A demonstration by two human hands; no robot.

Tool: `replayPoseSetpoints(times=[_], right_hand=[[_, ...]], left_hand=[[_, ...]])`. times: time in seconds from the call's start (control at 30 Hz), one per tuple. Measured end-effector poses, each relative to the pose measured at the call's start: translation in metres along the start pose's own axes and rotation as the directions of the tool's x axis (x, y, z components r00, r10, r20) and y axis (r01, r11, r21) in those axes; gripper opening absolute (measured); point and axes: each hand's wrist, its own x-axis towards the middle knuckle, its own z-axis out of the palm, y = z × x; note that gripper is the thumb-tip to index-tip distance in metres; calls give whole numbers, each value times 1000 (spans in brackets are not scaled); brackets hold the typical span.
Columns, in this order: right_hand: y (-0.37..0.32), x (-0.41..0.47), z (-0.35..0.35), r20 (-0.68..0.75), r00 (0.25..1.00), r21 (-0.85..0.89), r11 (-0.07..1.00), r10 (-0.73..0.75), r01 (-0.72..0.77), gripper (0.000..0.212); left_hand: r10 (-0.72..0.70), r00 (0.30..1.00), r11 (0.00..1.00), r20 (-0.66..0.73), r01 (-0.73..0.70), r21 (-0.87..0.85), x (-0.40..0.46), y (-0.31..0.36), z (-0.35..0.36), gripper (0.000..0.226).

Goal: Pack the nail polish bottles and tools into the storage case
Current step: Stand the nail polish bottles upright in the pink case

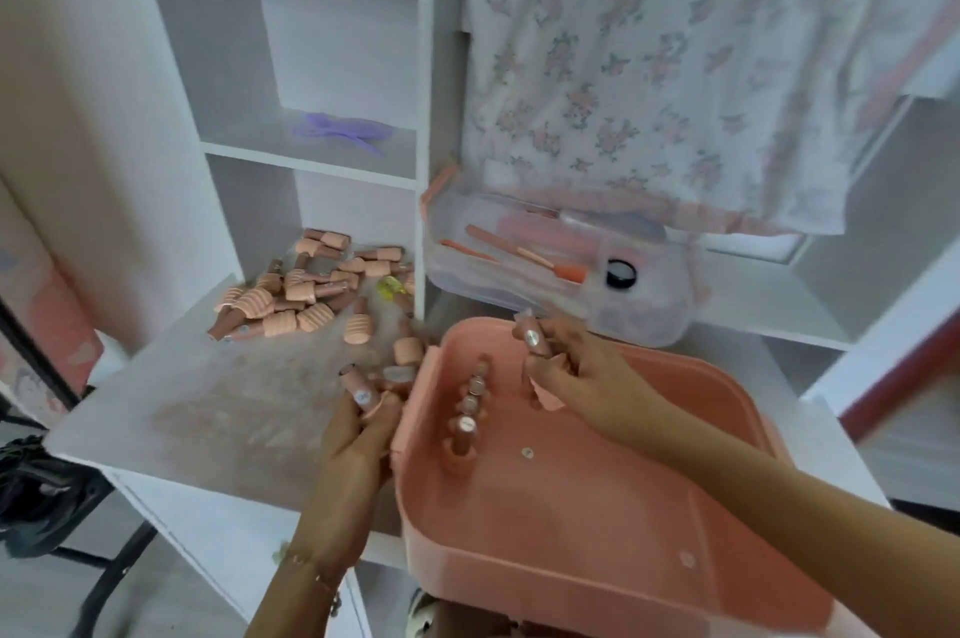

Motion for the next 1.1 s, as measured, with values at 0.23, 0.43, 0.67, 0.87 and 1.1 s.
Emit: replayPoseSetpoints(times=[0.23,0.43,0.67,0.87,1.1], right_hand=[[49,-39,-27,46,988,7,989,145,-145,17],[70,-61,-52,133,976,3,985,173,-175,7],[84,-63,-54,178,970,-133,980,169,-146,17],[92,-70,-31,175,979,-242,969,102,-57,17],[104,-77,-36,241,958,-299,951,156,-79,22]], left_hand=[[-1,996,997,-85,8,81,-21,3,32,19],[17,997,997,-81,-10,82,-41,-14,60,19],[92,973,991,-213,-68,116,-54,-33,93,16],[163,979,965,-125,-132,226,-48,-32,92,15],[215,976,870,-46,-170,463,-16,-43,72,7]])
